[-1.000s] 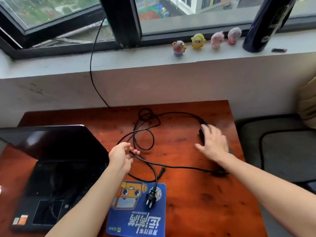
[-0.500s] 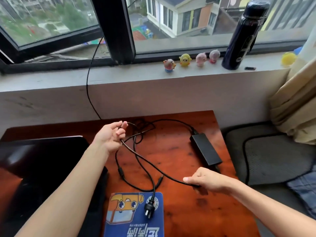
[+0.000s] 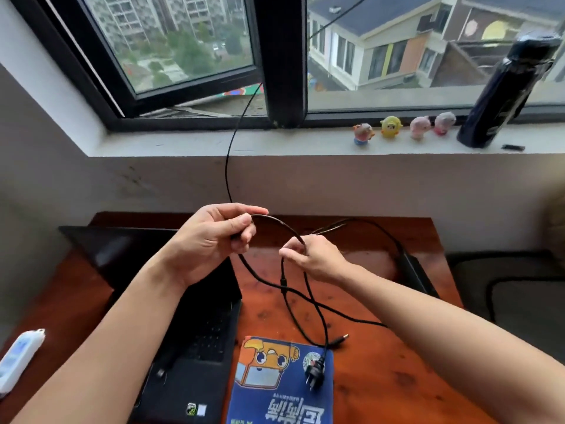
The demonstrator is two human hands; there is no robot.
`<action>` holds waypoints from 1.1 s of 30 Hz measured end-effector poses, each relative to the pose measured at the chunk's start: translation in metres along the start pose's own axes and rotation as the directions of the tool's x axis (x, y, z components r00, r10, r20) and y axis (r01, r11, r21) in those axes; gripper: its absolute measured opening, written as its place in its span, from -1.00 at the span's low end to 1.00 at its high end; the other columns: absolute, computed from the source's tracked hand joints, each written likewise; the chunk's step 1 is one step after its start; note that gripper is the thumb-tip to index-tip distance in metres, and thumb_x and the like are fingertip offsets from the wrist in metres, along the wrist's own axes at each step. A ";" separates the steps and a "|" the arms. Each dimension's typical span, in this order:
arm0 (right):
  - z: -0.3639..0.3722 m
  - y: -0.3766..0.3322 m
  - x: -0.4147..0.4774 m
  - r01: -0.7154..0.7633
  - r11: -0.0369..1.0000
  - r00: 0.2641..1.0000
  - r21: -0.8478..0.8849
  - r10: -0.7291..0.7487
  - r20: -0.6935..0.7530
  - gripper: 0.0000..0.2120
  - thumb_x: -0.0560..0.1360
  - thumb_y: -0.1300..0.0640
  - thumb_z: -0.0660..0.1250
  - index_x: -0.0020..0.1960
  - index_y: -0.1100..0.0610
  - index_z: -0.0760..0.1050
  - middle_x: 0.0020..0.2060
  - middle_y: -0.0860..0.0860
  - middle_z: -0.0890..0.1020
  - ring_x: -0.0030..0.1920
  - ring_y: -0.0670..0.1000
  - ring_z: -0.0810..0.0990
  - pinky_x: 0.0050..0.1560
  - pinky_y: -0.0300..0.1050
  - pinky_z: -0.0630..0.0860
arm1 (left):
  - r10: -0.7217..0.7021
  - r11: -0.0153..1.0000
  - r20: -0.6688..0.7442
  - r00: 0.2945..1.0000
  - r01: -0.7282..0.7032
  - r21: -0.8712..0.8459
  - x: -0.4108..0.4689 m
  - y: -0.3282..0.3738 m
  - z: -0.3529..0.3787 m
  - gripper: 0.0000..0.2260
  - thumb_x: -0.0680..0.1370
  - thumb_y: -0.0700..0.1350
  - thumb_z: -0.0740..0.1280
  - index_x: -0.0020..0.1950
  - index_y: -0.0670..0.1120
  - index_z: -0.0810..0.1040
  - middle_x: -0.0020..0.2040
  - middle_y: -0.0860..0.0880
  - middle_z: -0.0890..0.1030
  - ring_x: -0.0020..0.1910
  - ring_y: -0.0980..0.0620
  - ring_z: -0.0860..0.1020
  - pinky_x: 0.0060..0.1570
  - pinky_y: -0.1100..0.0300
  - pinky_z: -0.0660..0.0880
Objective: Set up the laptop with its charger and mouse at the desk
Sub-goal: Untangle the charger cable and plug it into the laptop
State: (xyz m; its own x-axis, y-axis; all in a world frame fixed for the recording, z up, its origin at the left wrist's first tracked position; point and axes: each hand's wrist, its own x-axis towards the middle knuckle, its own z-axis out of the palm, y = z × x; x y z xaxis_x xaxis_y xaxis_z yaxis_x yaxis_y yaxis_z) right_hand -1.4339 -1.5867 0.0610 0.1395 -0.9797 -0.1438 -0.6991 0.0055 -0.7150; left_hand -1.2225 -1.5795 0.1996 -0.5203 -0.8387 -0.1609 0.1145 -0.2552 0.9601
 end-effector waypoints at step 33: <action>-0.079 0.084 -0.082 -0.314 0.941 0.924 0.128 0.272 0.268 -0.44 0.26 -0.45 0.37 -0.06 0.00 0.65 -0.20 -0.11 0.70 -0.14 -0.15 0.64 -0.02 -0.22 0.50 | -0.123 0.991 -0.134 0.983 0.129 0.039 0.064 -0.066 -0.009 -0.84 0.61 -0.22 0.20 -0.10 -0.23 0.54 -0.45 0.00 0.36 -0.54 0.11 0.32 -0.38 0.21 0.35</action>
State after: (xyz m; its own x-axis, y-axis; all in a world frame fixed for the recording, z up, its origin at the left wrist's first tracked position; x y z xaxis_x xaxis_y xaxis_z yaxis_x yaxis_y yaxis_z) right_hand -1.5592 -1.5218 0.0672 0.1265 -0.8504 -0.5107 -0.6121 0.3382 -0.7148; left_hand -1.2561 -1.6205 0.1241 -0.4124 -0.8579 -0.3065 0.0135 -0.3422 0.9395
